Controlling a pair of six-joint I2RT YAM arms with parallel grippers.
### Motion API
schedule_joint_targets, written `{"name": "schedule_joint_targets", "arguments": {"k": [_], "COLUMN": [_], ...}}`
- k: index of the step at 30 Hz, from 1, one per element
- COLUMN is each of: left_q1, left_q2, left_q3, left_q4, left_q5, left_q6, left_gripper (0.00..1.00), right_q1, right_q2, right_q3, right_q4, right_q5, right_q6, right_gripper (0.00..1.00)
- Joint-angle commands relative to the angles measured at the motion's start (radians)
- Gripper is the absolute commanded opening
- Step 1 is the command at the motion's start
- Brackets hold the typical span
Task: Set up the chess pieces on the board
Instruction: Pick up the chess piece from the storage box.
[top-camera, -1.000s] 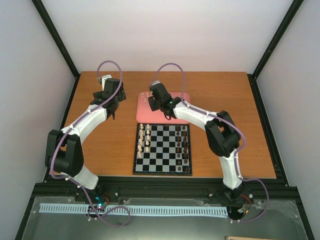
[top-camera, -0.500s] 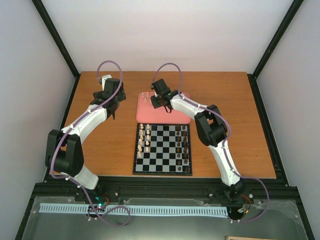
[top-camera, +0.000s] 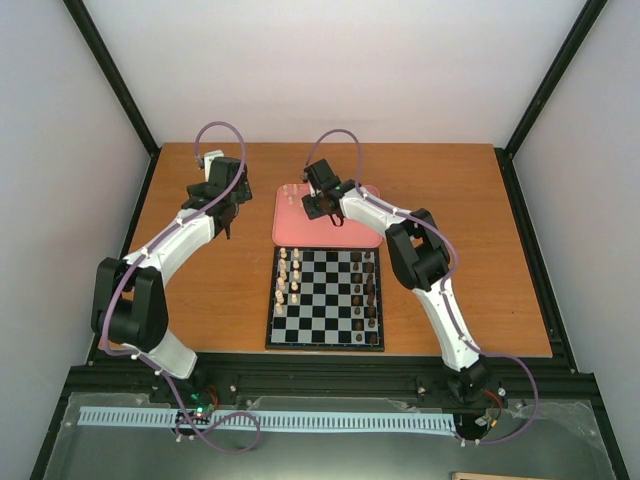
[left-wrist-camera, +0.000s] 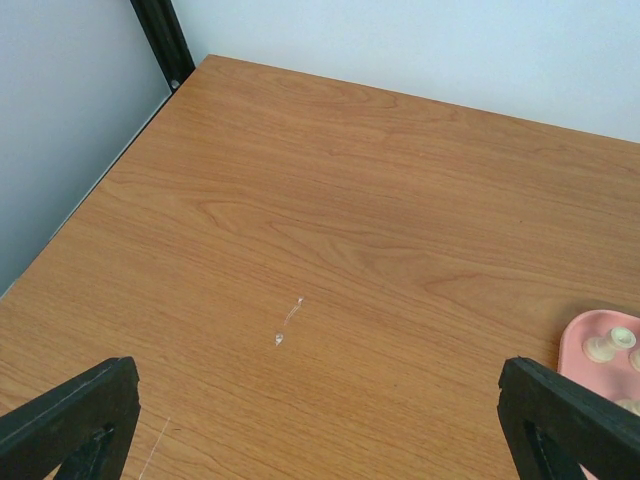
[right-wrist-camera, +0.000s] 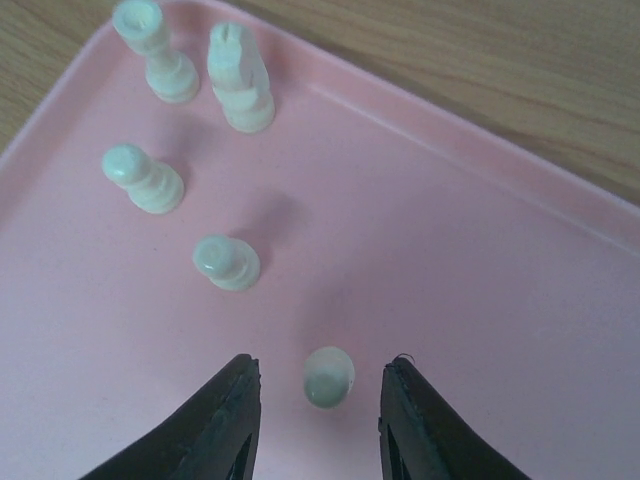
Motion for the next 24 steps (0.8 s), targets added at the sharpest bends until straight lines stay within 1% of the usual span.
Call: {"name": "schedule_joint_targets", "arguments": {"k": [1, 4, 8, 20, 24], "left_q1": [-0.006, -0.005, -0.005, -0.005, -0.006], "left_q2": [0.013, 0.015, 0.019, 0.018, 0.018], "left_q3": [0.05, 0.052, 0.053, 0.053, 0.053], "left_q4": [-0.007, -0.006, -0.006, -0.008, -0.008], "left_q5": [-0.018, -0.02, -0.019, -0.018, -0.019], "left_q6": [0.011, 0.012, 0.011, 0.012, 0.011], "left_gripper": [1.0, 1.0, 1.0, 1.0, 1.0], "right_q1": [-0.013, -0.015, -0.016, -0.019, -0.021], "right_q2": [0.032, 0.045, 0.047, 0.066, 0.066], "right_q3": [0.05, 0.08, 0.084, 0.105, 0.113], "right_q4": [-0.029, -0.05, -0.05, -0.074, -0.077], "right_q5": [-0.009, -0.008, -0.011, -0.009, -0.01], "right_q6": [-0.012, -0.017, -0.017, -0.019, -0.021], "right_gripper": [0.34, 0.34, 0.28, 0.27, 0.23]}}
